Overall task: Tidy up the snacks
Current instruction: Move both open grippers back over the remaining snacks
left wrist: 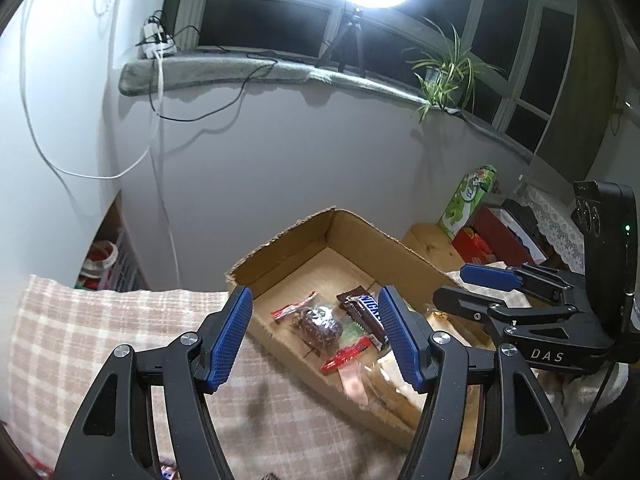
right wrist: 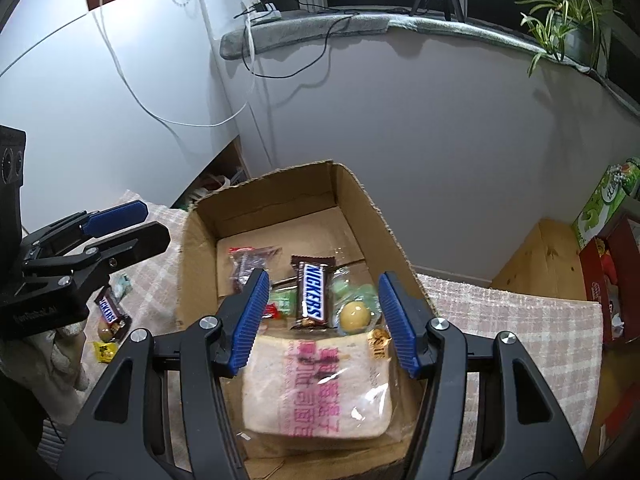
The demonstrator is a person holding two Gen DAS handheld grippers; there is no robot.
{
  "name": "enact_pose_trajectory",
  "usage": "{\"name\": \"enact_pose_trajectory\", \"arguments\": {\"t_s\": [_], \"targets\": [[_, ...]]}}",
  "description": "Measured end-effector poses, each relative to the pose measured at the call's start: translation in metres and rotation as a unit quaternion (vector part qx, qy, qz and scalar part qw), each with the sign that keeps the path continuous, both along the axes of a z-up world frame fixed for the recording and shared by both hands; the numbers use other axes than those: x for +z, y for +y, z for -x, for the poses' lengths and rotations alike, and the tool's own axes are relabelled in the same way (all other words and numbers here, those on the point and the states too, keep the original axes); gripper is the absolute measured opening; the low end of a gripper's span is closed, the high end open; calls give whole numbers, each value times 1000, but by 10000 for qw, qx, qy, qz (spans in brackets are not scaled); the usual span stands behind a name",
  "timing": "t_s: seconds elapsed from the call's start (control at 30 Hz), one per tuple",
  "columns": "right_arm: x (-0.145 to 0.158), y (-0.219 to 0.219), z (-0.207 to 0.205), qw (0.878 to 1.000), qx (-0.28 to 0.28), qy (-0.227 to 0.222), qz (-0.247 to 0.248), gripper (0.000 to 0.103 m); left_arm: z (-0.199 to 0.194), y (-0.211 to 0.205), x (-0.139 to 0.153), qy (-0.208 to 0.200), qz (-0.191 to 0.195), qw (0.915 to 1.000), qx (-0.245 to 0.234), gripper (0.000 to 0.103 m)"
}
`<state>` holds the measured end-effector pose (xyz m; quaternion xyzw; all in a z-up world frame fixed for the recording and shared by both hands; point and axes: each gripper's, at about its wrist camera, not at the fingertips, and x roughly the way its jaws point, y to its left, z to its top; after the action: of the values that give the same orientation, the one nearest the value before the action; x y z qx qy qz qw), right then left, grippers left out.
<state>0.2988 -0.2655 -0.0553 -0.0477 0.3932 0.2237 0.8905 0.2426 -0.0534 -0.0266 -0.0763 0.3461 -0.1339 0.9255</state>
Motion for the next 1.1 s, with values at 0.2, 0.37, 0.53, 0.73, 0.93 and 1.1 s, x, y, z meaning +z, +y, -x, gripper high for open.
{"name": "enact_pose_trajectory", "arguments": {"t_s": [0.2, 0.37, 0.53, 0.73, 0.93, 1.1], "targets": [[13, 12, 26, 9997, 193, -120, -9, 60, 27, 17, 16, -179, 37, 9997, 132, 65], [20, 27, 52, 9990, 393, -193, -29, 60, 57, 37, 28, -322, 45, 9991, 260, 65], [22, 46, 78, 9975, 667, -213, -56, 60, 88, 60, 34, -410, 48, 9982, 426, 65], [12, 73, 110, 9945, 1041, -103, -86, 60, 132, 97, 34, -471, 33, 9961, 739, 65], [-7, 97, 135, 9913, 1316, 23, -65, 69, 175, 143, 22, -409, 84, 9915, 1233, 65], [-30, 111, 143, 9903, 1370, 222, 0, 69, 201, 170, 3, -224, 34, 9868, 1603, 65]]}}
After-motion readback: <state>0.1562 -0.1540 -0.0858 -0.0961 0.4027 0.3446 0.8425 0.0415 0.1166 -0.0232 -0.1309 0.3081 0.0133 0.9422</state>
